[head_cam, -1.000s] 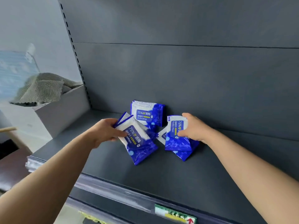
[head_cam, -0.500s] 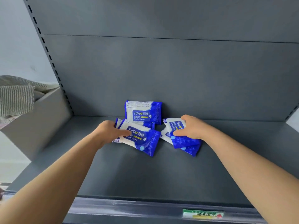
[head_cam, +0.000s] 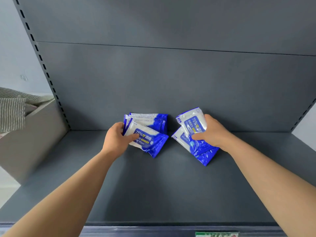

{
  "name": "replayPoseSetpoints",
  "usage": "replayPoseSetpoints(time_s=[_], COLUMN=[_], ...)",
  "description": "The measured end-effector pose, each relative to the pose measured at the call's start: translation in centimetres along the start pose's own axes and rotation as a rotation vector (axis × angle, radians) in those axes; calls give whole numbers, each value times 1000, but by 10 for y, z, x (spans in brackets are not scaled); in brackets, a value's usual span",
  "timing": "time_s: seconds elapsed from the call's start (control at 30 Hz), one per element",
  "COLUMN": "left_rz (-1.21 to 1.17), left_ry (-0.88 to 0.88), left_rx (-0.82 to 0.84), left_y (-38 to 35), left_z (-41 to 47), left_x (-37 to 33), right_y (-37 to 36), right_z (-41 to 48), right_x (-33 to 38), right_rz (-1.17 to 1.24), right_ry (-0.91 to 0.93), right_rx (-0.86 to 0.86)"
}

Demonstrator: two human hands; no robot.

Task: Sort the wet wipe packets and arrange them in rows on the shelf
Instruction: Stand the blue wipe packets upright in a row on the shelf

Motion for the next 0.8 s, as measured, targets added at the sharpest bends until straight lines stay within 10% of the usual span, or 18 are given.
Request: replayPoseSetpoints(time_s=[0.37, 0.67, 0.8], left_rz=[298, -131, 23], left_ry=[-6, 76, 23], left_rx=[-145, 69, 243], left_y=[-5, -2, -15], left_z=[5, -3, -8], left_x=[11, 21, 18], right_y=[-8, -46, -67], right_z=[-4, 12, 17], right_x=[15, 56, 80], right_rz=[382, 8, 43], right_ry=[-27, 146, 212], right_rx=[32, 66, 119])
Point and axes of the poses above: each hand's wrist, its own z-axis towards the middle knuckle, its own y-axis out of the back of the hand, x = y × z, the point moved 9 cm from there along z, towards the middle knuckle, and after that the axes turned 6 degrees about y, right-handed, at the moved point
